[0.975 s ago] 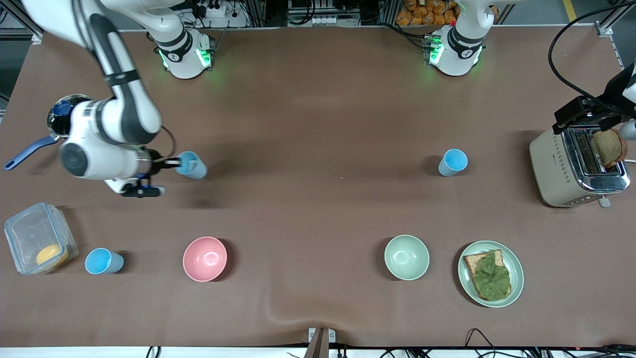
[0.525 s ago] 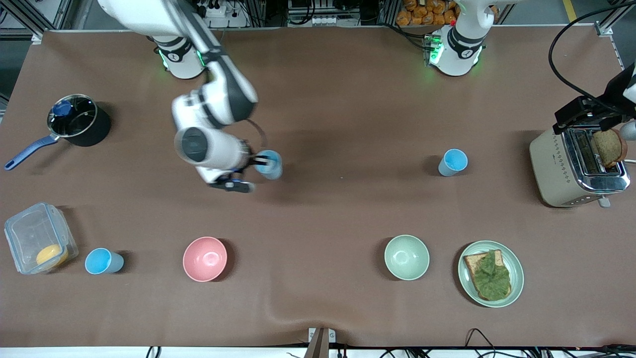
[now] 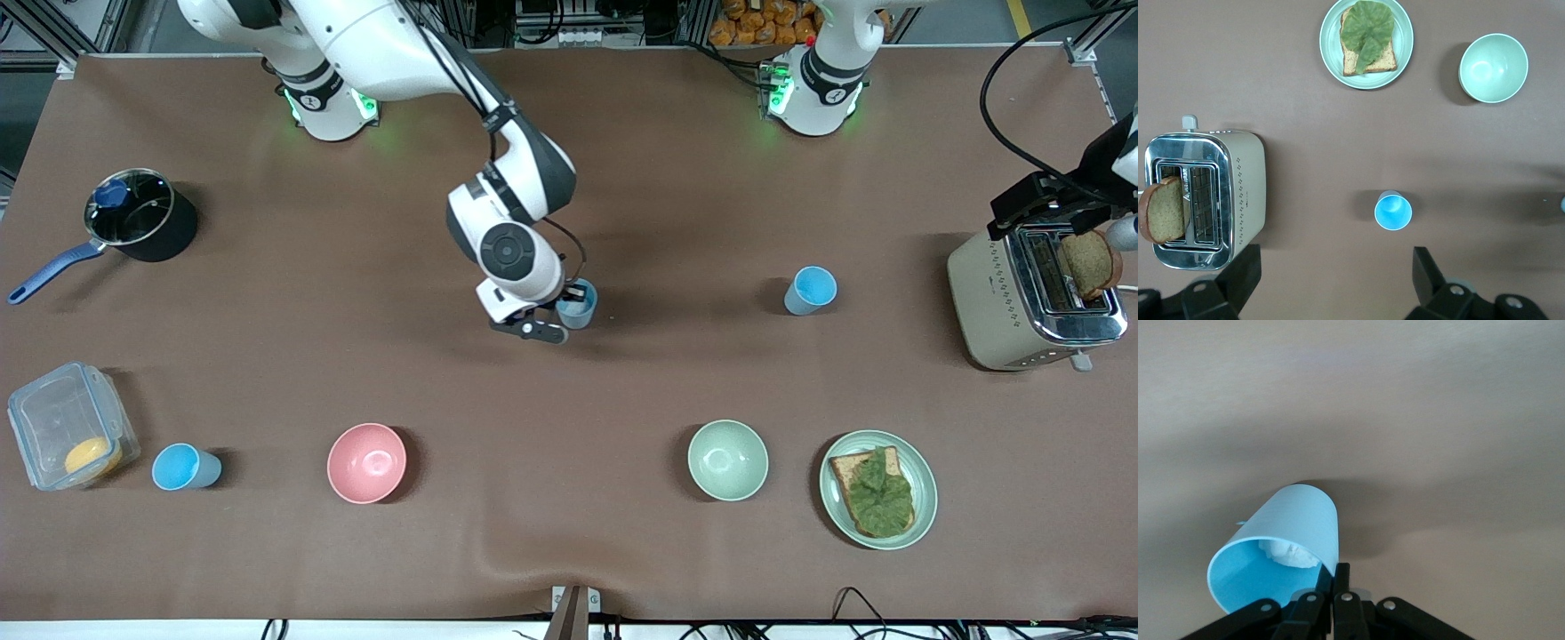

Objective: Stack blue cups with both arms
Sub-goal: 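Carry the blue cup to the table center and release it, then withdraw the right gripper while the left gripper reaches the other cup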

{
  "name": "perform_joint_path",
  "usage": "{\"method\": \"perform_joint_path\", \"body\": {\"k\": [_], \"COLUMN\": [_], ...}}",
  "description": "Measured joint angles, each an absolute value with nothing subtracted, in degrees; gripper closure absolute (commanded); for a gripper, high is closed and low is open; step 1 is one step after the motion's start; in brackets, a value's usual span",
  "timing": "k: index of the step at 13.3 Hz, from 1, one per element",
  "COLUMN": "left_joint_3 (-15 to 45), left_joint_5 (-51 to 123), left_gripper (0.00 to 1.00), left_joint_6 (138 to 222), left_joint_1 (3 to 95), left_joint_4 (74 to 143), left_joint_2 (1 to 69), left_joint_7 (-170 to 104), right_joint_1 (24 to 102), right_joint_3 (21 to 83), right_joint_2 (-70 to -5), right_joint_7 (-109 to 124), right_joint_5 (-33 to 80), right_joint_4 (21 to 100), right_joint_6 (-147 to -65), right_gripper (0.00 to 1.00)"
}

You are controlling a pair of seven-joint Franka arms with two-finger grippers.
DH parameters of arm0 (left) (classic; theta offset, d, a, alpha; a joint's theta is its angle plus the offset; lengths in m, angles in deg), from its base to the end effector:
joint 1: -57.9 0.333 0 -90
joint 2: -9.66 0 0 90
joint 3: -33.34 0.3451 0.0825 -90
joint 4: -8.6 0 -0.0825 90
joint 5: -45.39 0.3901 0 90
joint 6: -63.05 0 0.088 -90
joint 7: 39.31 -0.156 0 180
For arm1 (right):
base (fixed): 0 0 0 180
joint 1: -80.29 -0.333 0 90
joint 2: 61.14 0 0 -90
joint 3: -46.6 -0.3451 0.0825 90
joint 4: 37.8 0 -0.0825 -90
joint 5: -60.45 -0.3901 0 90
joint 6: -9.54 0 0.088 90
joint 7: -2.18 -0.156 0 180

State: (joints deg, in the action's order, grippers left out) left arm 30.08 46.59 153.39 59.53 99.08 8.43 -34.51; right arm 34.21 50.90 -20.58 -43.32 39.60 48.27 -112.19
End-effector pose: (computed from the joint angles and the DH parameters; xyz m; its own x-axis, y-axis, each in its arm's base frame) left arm 0.5549 -0.0129 0.6131 0.9983 0.0552 0.0208 0.0556 -0.9982 -0.0205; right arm 0.5165 0.5126 0.2162 0.9418 -0.2325 -0.2430 -0.2617 -0.9605 -0.0952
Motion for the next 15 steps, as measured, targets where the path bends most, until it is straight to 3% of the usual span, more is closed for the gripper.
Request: {"method": "perform_joint_path", "body": {"k": [1, 2, 3, 8, 15], "left_joint_3": [30.1, 30.1, 30.0, 30.0, 29.7], "left_joint_5": [46.6, 46.6, 46.6, 46.6, 46.6], "left_gripper": [0.00, 0.00, 0.00, 0.00, 0.00], "left_joint_6": [153.4, 153.4, 153.4, 153.4, 153.5], "left_joint_1": [59.5, 59.5, 59.5, 59.5, 59.4], "left_joint_4": [99.1, 99.1, 99.1, 99.1, 99.2], "left_joint_2": [8.4, 8.4, 8.4, 8.4, 11.4], "left_joint_7": [-34.5, -34.5, -34.5, -34.6, -34.6], "right_joint_1": [33.7, 33.6, 33.6, 34.2, 47.2], "right_joint_3": [50.9, 51.0, 51.0, 52.1, 53.0], "right_joint_2": [-20.2, -20.1, -20.0, -19.7, -23.4], "right_joint_7": [-43.4, -43.5, -43.5, -43.5, -35.5], "right_joint_5": [38.8, 38.7, 38.5, 38.1, 38.0], "right_joint_4": [48.0, 47.8, 47.8, 45.1, 35.8], "right_joint_6": [-112.9, -113.1, -113.4, -112.7, -92.6], "right_gripper": [0.88, 0.13, 0.00, 0.00, 0.00]}}
